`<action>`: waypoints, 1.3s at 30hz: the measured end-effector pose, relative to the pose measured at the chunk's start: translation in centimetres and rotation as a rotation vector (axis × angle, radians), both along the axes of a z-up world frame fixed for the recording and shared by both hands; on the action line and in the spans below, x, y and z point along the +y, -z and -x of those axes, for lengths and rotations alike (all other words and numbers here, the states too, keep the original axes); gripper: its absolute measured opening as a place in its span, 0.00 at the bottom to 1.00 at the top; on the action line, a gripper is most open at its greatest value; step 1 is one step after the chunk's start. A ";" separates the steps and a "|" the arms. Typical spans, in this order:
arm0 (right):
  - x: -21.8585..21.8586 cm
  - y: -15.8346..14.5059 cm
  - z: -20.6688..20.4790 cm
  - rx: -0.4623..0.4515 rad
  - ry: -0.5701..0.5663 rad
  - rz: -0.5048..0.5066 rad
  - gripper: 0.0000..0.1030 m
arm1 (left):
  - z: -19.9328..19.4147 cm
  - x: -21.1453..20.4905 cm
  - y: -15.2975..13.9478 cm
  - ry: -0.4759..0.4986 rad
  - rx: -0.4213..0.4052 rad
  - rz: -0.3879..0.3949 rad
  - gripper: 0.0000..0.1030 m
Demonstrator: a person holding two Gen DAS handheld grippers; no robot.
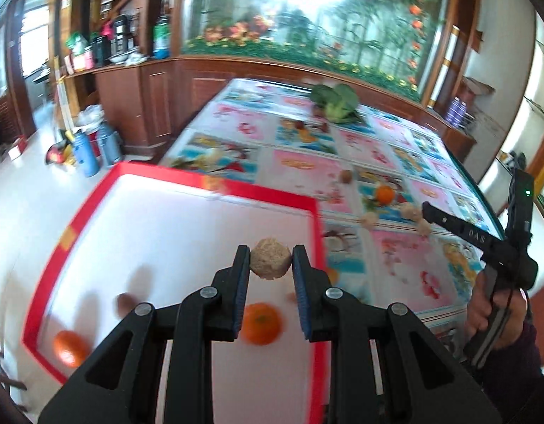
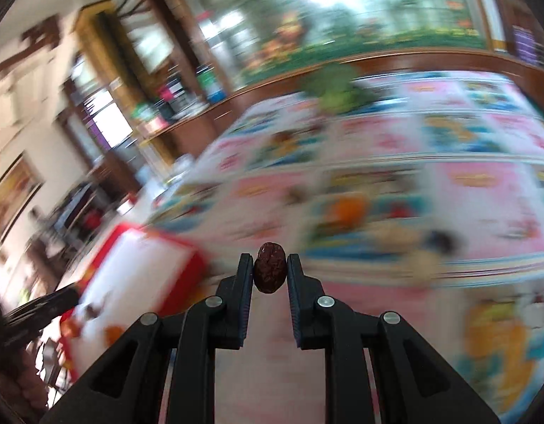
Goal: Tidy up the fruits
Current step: 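Carry the date and beige ball over the red-rimmed white tray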
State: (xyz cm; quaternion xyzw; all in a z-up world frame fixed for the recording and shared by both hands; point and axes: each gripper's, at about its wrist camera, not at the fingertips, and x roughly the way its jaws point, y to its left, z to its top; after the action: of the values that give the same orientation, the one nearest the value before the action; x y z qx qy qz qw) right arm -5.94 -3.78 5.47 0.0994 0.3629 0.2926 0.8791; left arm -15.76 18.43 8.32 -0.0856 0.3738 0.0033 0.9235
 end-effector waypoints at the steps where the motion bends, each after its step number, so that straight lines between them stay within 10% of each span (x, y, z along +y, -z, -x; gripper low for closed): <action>1: 1.6 -0.2 0.5 -0.007 -0.041 0.005 0.17 | 0.4 0.9 0.2 -0.021 0.005 0.000 0.26; 12: 12.2 1.6 3.0 -0.035 -0.275 0.142 0.17 | 2.3 4.5 3.2 -0.114 0.070 -0.014 0.26; 39: 14.0 3.0 3.0 0.018 -0.332 0.189 0.18 | 0.9 3.4 5.8 -0.108 0.155 -0.093 0.26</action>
State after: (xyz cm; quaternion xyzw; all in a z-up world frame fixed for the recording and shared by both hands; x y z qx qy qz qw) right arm -8.90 10.23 2.42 -0.0420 0.4079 0.3972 0.8210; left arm -16.65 21.84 2.56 -0.0621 0.4383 0.0769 0.8934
